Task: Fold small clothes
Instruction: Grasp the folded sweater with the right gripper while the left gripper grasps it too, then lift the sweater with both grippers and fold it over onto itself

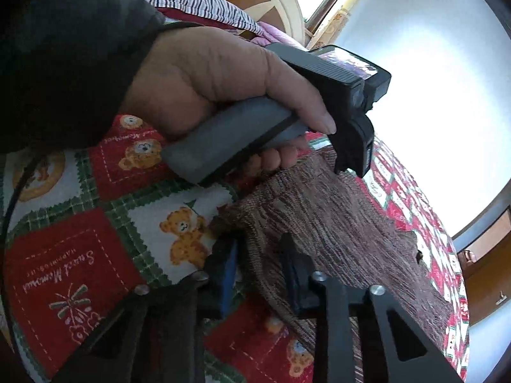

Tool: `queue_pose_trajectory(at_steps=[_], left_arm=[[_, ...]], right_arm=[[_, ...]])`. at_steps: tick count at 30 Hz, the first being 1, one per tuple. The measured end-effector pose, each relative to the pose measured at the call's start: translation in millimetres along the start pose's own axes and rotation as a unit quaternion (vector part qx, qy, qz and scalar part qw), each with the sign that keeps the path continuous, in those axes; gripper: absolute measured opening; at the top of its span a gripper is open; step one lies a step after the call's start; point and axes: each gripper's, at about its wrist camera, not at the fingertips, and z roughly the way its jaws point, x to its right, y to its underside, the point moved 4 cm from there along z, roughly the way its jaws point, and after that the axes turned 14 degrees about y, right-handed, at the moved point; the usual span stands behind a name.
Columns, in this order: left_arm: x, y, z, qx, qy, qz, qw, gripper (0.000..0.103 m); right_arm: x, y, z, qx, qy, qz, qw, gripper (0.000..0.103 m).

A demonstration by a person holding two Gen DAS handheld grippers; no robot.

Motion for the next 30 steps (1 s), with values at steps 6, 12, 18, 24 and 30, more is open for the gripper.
queue_pose_trajectory(at_steps=[6,12,18,24,30], left_arm=[[-1.0,-2.4,-5.3,0.002,0.029,-0.016,0.9994,0.009],[-14.5,1.6,-8.0,0.012,0.051,-0.046,0.9976,0.009],[-15.3,-1.6,-6.6,0.014,0.06,-0.062,0.9962,0.009],[-17.9,-7.8,-27.2,0.026,0.109,-0.122,0.9861,0.009],[8.6,-20.0,-41.5,0.037,0.117,-0.121,0.985,0.008]], right_arm=[[0.3,-1.3,-7.0,0.007,-0.013,0.01,1.0,0.005],[-1.8,-0.1,-1.4,-0.012,-0.045,0.033,0.998,0.004],[6.6,-2.9,-16.4,-0.001,-0.051,0.062,0.997,0.004],[44.7,6.2,-21.6,0.004,-0.072,0.147,0.986,0.004],[81.1,19.7,-41.5,0.012,-0.068,0.209,0.976,0.004]])
